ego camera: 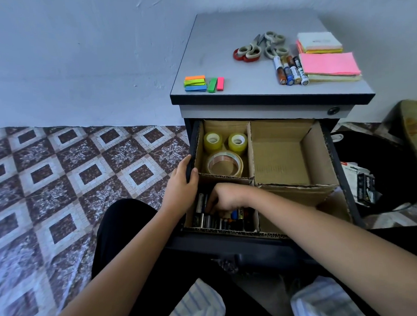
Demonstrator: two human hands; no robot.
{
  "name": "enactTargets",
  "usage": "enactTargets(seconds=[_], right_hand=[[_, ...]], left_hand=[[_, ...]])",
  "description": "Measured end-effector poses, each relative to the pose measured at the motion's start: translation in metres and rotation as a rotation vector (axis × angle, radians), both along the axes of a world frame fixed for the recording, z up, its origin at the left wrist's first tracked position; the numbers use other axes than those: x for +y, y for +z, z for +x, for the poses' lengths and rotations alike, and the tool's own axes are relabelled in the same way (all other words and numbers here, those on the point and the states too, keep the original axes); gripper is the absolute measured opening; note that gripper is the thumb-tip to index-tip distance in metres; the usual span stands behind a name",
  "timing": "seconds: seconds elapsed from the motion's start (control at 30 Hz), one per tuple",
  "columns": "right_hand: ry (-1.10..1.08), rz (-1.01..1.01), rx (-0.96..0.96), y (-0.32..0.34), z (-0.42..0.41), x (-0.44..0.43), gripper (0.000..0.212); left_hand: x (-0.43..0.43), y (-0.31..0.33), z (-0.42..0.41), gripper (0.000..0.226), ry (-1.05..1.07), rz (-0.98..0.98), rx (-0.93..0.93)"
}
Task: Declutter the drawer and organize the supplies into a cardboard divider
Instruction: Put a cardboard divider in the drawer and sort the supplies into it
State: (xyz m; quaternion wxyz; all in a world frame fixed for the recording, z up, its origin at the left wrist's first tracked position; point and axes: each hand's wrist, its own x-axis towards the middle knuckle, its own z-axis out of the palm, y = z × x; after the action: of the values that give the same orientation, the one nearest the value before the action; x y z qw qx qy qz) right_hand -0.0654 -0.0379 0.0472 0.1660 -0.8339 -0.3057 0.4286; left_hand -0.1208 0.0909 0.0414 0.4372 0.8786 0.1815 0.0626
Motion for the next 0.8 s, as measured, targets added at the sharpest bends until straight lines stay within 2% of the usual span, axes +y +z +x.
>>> enactTargets(seconds=[0.1,0.17,0.23,0.3,0.37,0.47,0.6,0.7,0.8], right_hand=[[0.074,0.037,-0.046,0.026,0.0,-0.004,0.028],[0.059,0.111,-0.036,0.053,0.003,-0.016,0.031],[-0.025,0.207,-0.04,0.086,0.01,-0.037,0.032],[-0.128,0.293,-0.121,0.117,0.022,-0.062,0.027],[-0.247,0.35,-0.222,0.144,0.038,-0.089,0.022],[-0.496,0.436,-0.363,0.17,0.069,-0.122,0.017],[-0.728,0.488,-0.497,0.194,0.104,-0.151,0.008],[-0.783,0.494,-0.5,0.203,0.125,-0.161,0.009],[-0.772,0.438,-0.482,0.202,0.142,-0.16,0.009]], left_hand=[[-0.001,0.003,-0.002,0.045,-0.002,0.026,0.025],[-0.002,0.01,-0.005,0.043,0.018,0.192,-0.015],[-0.004,0.023,-0.002,0.04,0.014,0.379,-0.171],[-0.008,0.045,0.008,0.036,-0.033,0.464,-0.33],[-0.018,0.077,0.027,0.034,-0.1,0.434,-0.435],[-0.045,0.128,0.071,0.026,-0.178,0.333,-0.479],[-0.085,0.174,0.138,0.022,-0.262,0.355,-0.363],[-0.109,0.181,0.179,0.024,-0.314,0.365,-0.18],[-0.12,0.173,0.207,0.035,-0.312,0.305,-0.003]])
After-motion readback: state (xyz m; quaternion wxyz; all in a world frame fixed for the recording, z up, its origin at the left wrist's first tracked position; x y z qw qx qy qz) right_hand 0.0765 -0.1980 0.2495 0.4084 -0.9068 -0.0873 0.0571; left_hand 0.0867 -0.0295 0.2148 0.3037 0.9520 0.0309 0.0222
